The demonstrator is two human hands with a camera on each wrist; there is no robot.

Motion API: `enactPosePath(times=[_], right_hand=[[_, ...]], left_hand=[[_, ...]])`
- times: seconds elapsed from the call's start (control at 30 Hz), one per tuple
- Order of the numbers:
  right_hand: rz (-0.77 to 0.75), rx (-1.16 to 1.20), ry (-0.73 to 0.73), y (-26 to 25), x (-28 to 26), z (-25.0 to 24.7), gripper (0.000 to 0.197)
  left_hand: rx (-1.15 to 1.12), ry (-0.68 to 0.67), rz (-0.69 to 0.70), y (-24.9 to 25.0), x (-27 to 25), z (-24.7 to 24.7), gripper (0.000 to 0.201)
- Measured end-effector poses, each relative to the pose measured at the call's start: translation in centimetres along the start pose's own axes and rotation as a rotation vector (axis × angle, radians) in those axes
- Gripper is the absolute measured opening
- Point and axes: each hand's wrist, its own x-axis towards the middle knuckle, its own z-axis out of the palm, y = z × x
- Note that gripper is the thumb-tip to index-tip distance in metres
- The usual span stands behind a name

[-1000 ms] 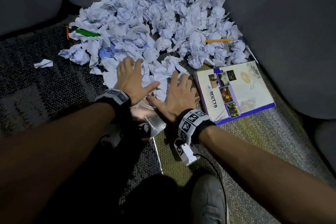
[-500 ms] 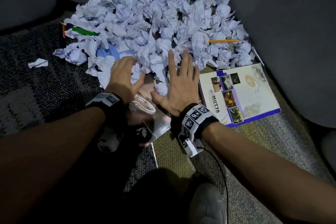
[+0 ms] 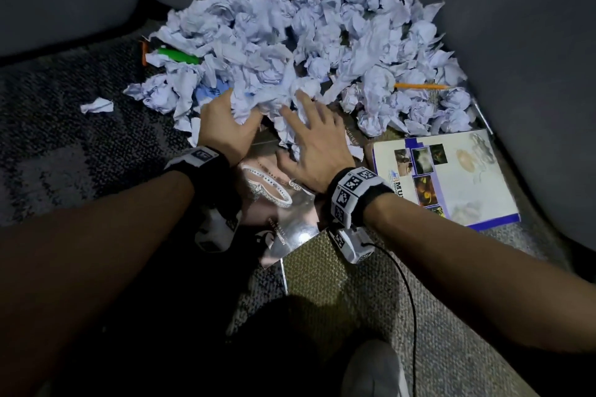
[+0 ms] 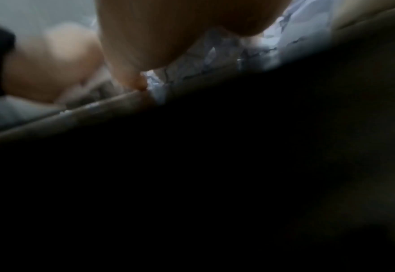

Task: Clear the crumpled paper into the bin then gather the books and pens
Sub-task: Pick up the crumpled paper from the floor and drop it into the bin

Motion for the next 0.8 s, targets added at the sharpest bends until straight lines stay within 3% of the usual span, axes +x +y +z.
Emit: enactPosePath(times=[0.2,0.3,0.43,0.5,0.57,0.63,0.7,0.8], right_hand=[[-0.016,0.039,0.055,0.2,0.4,-0.1,0.043],[-0.017,0.142,0.042,0.3,0.2,-0.6,0.032],[0.173,0.449,0.156,0.5,-0.5,-2.1,0.026],[0.303,0.578,0.264,0.5,-0.9,-2.9,0.025],[0.402,0.766,0.327,0.4,-1.3,-3.4,0.026],[0.477,1.037,0.303,0.1,-1.8,-3.7,0.034],[0.526,1.373,0.183,-0.5,-2.4,-4.0,0.036],[0.601,1.899,-0.014,-1.1,-3.4,-5.3,0.021]], left_hand=[[-0.257,-0.011,-0.177,3.3,1.5,-0.7,0.02],[-0.398,-0.034,-0.389,5.1,2.7,-1.2,0.03],[-0.608,-0.187,-0.627,5.4,3.9,-1.8,0.037],[-0.656,-0.221,-0.623,6.1,3.4,-2.1,0.022],[-0.667,-0.217,-0.609,6.3,2.9,-2.3,0.016],[-0.645,-0.186,-0.587,5.7,2.7,-2.3,0.023],[-0.682,-0.202,-0.588,5.7,2.3,-2.7,0.029],[-0.67,-0.253,-0.574,5.7,1.8,-3.8,0.029]])
